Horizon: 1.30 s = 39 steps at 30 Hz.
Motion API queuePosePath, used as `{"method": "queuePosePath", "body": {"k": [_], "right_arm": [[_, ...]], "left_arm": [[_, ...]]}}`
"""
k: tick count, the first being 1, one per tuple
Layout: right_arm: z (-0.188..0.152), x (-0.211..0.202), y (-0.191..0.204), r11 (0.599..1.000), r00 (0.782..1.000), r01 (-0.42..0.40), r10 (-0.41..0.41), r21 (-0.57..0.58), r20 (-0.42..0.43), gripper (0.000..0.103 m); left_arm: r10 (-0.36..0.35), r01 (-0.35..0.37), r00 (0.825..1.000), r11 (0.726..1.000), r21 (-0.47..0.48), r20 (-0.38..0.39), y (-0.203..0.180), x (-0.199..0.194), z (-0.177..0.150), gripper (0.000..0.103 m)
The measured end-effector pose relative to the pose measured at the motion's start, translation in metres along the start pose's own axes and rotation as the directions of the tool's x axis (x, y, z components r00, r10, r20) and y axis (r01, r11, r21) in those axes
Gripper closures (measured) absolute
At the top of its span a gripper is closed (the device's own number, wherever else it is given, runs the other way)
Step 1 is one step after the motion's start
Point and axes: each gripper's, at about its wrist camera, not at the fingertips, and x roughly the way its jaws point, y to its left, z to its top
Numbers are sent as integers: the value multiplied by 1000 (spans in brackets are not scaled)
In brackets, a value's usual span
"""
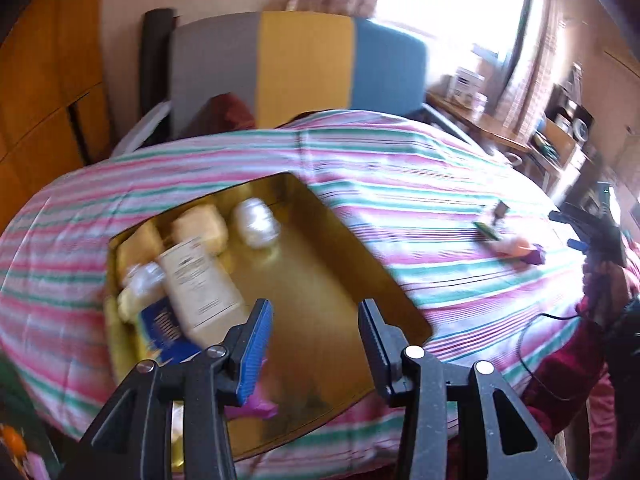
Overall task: Organize objects
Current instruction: 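Grasp the cracker packet with the left gripper while the right moves toward the green box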
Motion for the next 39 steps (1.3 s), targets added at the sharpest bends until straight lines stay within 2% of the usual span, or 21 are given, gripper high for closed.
{"method": "queuePosePath", "body": {"k": [3,5,11,15,18,20,22,27,34,39], "right_arm": [[4,-3,-16,992,997,-73,71,107,24,9],[4,-5,-17,988,995,-95,92,121,30,9],[2,0,-13,980,989,-147,147,131,5,8],[0,3,-15,973,985,-172,175,153,-4,8],[0,3,-16,970,981,-189,192,156,-8,7],[-1,3,-15,969,979,-197,201,152,-12,7],[-1,4,-14,966,977,-210,215,148,-16,7],[-1,4,-17,955,967,-247,253,166,-16,7],[-1,7,-19,933,950,-302,312,197,-25,6],[-2,10,-18,925,942,-320,333,207,-32,5]], "left_arm": [[-34,34,999,997,65,-4,-32,9,16,58],[-59,60,998,992,112,-11,-56,18,25,58],[-132,151,986,963,224,-99,-131,60,43,58],[-156,193,977,938,289,-149,-176,86,54,58],[-168,215,973,909,358,-158,-208,104,65,58],[-171,228,970,893,389,-175,-227,120,73,52],[-179,250,962,880,403,-204,-242,136,79,47],[-186,297,941,855,424,-284,-275,187,96,44],[-188,342,919,820,459,-348,-311,243,111,42],[-162,355,900,812,463,-404,-325,278,114,42]]}}
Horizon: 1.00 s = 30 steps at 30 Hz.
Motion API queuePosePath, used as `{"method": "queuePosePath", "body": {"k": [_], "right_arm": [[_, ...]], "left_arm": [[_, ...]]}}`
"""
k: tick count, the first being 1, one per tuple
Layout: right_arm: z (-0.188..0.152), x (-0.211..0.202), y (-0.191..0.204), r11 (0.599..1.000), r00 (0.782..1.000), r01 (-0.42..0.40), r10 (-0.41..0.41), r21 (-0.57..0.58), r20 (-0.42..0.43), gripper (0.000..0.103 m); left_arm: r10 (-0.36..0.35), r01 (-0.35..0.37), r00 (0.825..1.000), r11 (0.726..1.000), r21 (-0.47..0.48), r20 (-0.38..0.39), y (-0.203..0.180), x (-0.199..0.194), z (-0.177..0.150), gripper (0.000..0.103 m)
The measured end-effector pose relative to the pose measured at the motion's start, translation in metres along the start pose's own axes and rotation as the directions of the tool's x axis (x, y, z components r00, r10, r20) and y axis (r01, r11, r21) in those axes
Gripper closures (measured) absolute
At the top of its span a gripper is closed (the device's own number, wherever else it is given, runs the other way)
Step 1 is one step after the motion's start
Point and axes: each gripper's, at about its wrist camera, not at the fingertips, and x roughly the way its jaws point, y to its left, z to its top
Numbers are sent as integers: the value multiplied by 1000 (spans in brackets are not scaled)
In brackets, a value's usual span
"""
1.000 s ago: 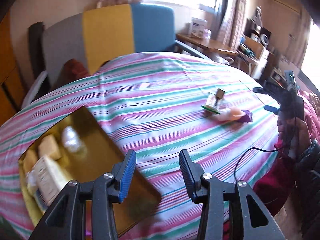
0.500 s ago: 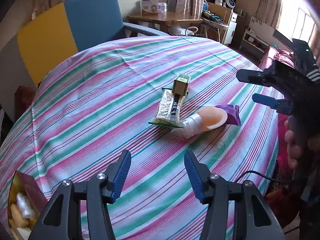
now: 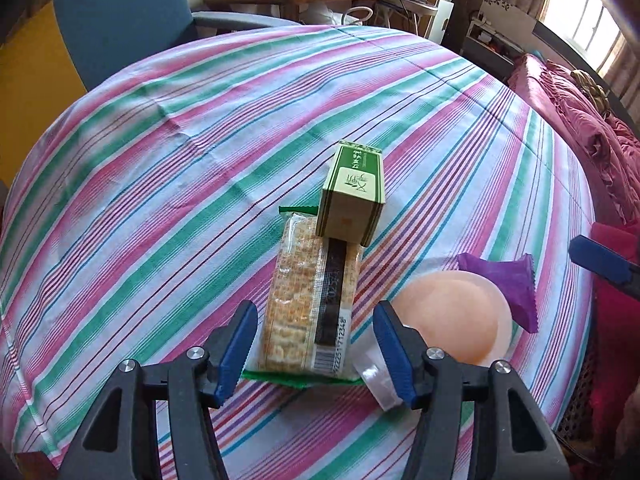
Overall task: Organize objects
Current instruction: 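Grasp the cracker packet with the left gripper while the right moves toward the green box, then grasp the green TSAO essential oil box with the right gripper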
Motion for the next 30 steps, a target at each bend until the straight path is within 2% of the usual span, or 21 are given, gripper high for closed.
{"method": "queuePosePath", "body": {"k": [4,7,8,12,17,21,26,30], "right_arm": [[0,3,2,1000,1000,-1,1,-10,-9,4],[0,3,2,1000,1000,4,-4,-16,-9,4],[0,3,2,1000,1000,6,-6,-15,-9,4],[1,4,3,1000,1000,18,-18,-24,-10,4],[1,4,3,999,999,36,-36,-26,-8,4],[0,4,4,998,998,55,-55,-35,-6,4],[-1,5,6,995,996,85,-85,-54,-7,4],[-2,6,7,992,994,111,-112,-62,-8,4]], "left_arm": [[-5,4,1000,999,-34,-18,7,15,8,43],[-14,14,1000,997,-74,5,15,12,4,59],[-14,14,1000,997,-79,7,17,10,0,61],[17,-15,1000,989,-148,12,32,-3,-33,63],[59,-51,998,965,-257,23,40,-29,-89,63],[86,-69,995,956,-284,49,27,-47,-133,63],[107,-71,988,957,-280,113,8,-66,-173,63],[121,-77,981,961,-266,153,0,-66,-181,63]]}}
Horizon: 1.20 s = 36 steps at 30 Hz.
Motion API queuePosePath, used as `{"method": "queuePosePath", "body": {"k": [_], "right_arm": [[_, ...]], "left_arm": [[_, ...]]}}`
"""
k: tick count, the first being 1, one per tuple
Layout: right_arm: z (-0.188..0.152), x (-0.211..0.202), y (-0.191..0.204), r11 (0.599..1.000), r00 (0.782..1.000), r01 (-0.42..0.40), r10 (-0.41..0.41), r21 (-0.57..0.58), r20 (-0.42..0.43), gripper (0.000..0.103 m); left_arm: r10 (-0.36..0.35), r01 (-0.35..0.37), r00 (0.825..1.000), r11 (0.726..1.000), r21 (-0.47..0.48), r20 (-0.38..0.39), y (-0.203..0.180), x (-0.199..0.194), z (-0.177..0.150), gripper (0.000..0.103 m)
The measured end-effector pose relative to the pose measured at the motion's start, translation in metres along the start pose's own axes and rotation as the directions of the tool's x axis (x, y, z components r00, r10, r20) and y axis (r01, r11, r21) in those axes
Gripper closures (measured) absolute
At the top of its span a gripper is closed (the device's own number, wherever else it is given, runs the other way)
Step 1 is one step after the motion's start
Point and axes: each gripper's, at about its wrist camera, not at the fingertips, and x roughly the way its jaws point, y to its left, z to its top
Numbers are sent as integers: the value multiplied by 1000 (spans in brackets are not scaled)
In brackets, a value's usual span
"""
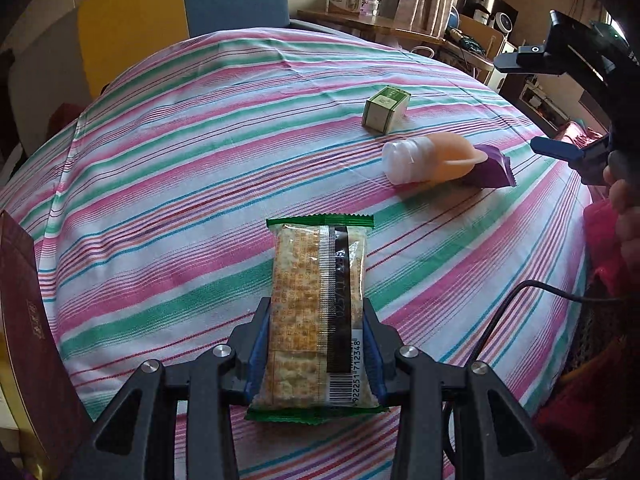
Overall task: Organize objects
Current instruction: 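Grasp the green TSAO essential oil box with the right gripper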
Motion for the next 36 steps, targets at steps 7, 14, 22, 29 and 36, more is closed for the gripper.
{"method": "queuePosePath", "body": {"k": [7,14,22,29,36], "right_arm": [[-4,13,10,996,996,50,-55,-70,-69,4],[7,38,53,932,981,83,-140,-354,-138,5],[24,98,97,718,939,63,-279,-693,-203,2],[27,146,101,627,894,56,-378,-777,-240,0],[29,160,98,637,898,21,-351,-770,-266,26]], "left_arm": [[-37,37,999,999,-14,17,5,1,-2,63],[-70,71,997,997,-27,36,7,4,-4,63],[-105,107,993,993,-55,48,11,5,-5,63],[-119,122,992,990,-70,49,14,6,-5,63],[-107,110,993,992,-67,49,13,6,-6,63]]}}
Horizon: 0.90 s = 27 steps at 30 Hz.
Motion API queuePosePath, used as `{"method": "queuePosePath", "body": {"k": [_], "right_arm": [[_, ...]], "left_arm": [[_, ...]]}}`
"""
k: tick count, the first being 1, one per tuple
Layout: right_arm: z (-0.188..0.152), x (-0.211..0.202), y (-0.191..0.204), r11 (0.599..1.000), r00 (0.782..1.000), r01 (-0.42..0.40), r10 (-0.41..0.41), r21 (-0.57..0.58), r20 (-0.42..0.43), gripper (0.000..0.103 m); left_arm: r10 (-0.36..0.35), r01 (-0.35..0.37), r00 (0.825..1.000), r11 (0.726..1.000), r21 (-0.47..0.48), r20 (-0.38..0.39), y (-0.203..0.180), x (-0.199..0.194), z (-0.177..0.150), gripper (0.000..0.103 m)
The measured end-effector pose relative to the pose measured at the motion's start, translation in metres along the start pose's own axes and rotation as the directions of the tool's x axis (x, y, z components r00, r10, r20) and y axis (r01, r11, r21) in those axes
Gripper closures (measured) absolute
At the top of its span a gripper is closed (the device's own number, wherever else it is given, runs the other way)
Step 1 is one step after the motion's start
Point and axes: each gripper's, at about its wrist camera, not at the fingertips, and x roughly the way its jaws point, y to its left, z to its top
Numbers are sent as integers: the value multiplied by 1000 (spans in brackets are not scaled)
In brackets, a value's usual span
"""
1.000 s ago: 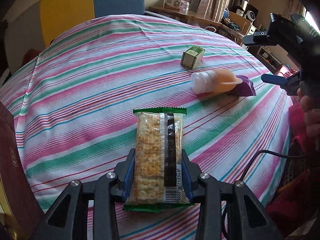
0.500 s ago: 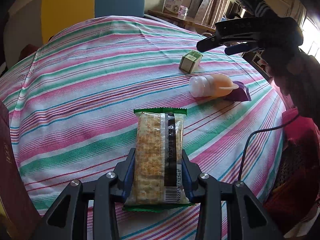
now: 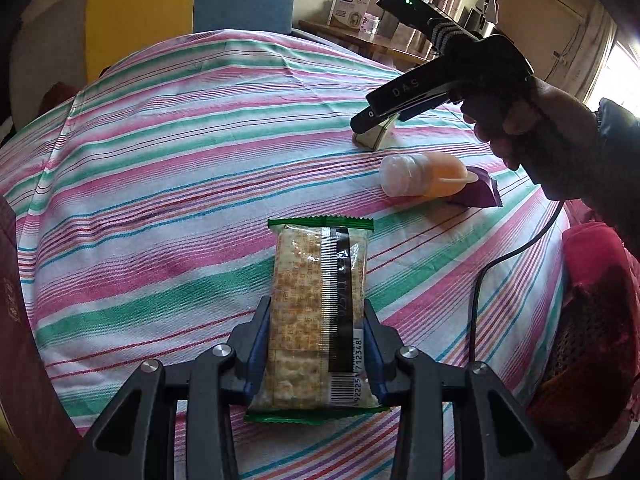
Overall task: Organize objects
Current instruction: 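Grasp the green TSAO essential oil box with the right gripper, then lower the cracker packet into the gold tray and open the left gripper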
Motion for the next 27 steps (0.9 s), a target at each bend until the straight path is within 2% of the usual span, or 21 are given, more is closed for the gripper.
{"method": "queuePosePath", "body": {"k": [4,9,13,17,19,23,27], "right_arm": [[-8,-10,2,1000,999,16,-16,8,45,27],[-23,-52,14,998,987,-9,-1,60,161,27],[-41,-85,35,992,962,-75,47,98,267,27],[-58,-106,49,983,937,-133,84,125,340,27],[-65,-107,59,980,930,-159,108,122,351,27],[-73,-89,84,978,935,-190,154,83,320,27],[-81,-73,110,984,945,-179,169,11,279,27]], "left_arm": [[8,-8,1000,1000,8,1,-3,0,-1,62],[18,-17,1000,1000,16,-8,-6,2,3,63],[4,-3,1000,1000,4,-10,-5,-7,5,63],[-4,4,1000,1000,7,31,-4,-40,0,63],[-6,6,998,1000,-2,58,0,-64,-3,63],[-24,33,991,997,-66,128,20,-116,-12,63],[8,27,985,979,-202,171,64,-159,-18,63]]}}
